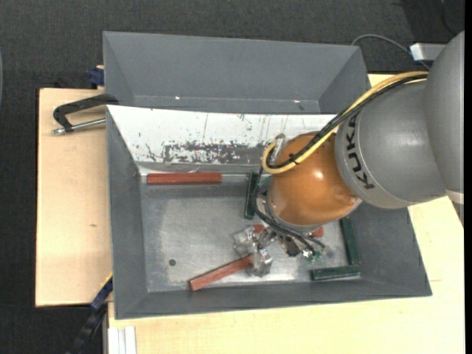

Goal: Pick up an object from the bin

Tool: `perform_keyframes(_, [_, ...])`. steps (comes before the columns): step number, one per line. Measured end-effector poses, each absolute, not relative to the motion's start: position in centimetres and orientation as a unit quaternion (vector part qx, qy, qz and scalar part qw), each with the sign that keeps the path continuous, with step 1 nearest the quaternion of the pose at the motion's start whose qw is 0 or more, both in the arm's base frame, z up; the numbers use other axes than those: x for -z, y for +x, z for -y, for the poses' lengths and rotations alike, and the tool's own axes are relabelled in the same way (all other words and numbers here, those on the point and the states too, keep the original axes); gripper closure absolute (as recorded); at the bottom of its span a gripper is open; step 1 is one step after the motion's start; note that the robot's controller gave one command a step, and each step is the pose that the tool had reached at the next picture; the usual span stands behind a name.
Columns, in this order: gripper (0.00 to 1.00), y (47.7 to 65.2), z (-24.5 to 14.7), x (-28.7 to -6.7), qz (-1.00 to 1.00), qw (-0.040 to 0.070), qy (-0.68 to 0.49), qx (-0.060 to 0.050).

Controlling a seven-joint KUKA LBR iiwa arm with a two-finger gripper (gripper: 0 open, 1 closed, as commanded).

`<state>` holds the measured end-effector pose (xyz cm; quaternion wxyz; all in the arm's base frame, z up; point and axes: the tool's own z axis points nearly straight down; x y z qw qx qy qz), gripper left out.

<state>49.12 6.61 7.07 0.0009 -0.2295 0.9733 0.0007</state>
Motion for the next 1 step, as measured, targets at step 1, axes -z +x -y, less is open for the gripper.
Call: perform_keyframes(1, [1.0,50.41,-7.98,-20.92,-0.979,0.003,-0.205,-0.001])
